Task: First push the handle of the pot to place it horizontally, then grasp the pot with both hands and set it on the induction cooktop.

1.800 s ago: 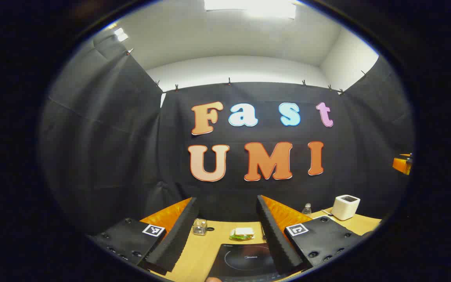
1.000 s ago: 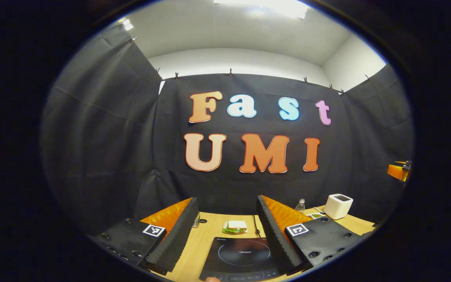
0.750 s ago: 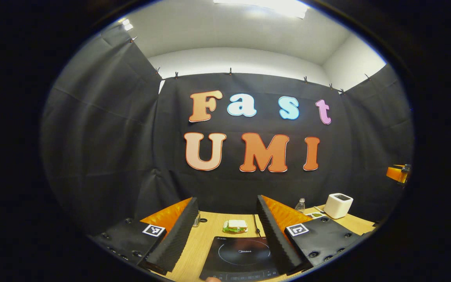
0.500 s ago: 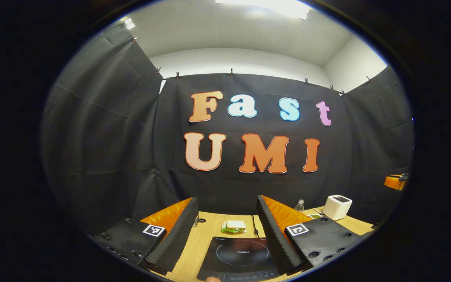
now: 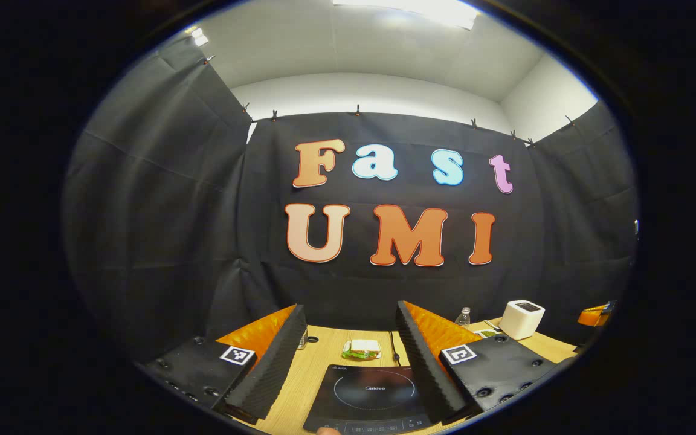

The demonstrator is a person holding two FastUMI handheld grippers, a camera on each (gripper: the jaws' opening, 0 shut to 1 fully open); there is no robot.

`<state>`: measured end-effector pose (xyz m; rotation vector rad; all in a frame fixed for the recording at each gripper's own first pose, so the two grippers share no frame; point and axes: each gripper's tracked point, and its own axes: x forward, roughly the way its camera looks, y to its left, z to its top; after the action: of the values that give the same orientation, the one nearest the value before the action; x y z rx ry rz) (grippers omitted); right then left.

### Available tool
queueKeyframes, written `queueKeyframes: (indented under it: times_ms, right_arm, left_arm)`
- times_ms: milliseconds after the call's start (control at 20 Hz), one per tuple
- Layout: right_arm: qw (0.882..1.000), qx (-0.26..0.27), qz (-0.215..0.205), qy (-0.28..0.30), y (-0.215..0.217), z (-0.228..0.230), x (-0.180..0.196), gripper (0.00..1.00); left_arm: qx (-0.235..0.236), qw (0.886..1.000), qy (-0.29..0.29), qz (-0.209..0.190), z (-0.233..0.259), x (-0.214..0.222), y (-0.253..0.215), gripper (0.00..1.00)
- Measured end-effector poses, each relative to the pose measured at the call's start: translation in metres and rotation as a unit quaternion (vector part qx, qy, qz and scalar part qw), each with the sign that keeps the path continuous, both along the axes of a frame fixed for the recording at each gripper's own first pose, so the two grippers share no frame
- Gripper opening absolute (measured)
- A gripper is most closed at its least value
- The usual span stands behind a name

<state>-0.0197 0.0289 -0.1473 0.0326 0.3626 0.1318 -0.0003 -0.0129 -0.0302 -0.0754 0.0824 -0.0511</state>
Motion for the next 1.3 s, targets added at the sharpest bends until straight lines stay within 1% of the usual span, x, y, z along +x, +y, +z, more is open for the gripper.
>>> queueKeyframes:
  times_ms: [100, 250, 500, 800, 1000, 1300]
  right_arm:
    - [1.000, -0.007, 0.011, 0.014, 0.007, -0.016, -0.007, 0.00]
    - [0.998, -0.022, 0.033, 0.041, 0.016, -0.041, -0.018, 0.00]
    - [0.992, -0.025, 0.072, 0.099, 0.042, -0.087, -0.040, 0.00]
    - [0.977, -0.020, 0.115, 0.180, 0.073, -0.150, -0.065, 0.00]
    - [0.967, -0.021, 0.136, 0.215, 0.091, -0.178, -0.077, 0.00]
    - [0.947, -0.031, 0.172, 0.268, 0.126, -0.215, -0.090, 0.00]
  left_arm:
    - [-0.003, 1.000, 0.006, -0.003, -0.005, 0.003, -0.002, 0.97]
    - [-0.011, 1.000, 0.019, -0.006, -0.015, 0.004, -0.003, 0.97]
    - [-0.013, 1.000, 0.025, 0.003, -0.019, 0.006, 0.005, 0.97]
    - [-0.011, 0.999, 0.029, 0.007, -0.026, 0.006, 0.009, 0.97]
    - [-0.004, 0.999, 0.036, 0.015, -0.034, 0.008, 0.014, 0.97]
    - [-0.002, 0.999, 0.041, 0.024, -0.044, 0.012, 0.021, 0.97]
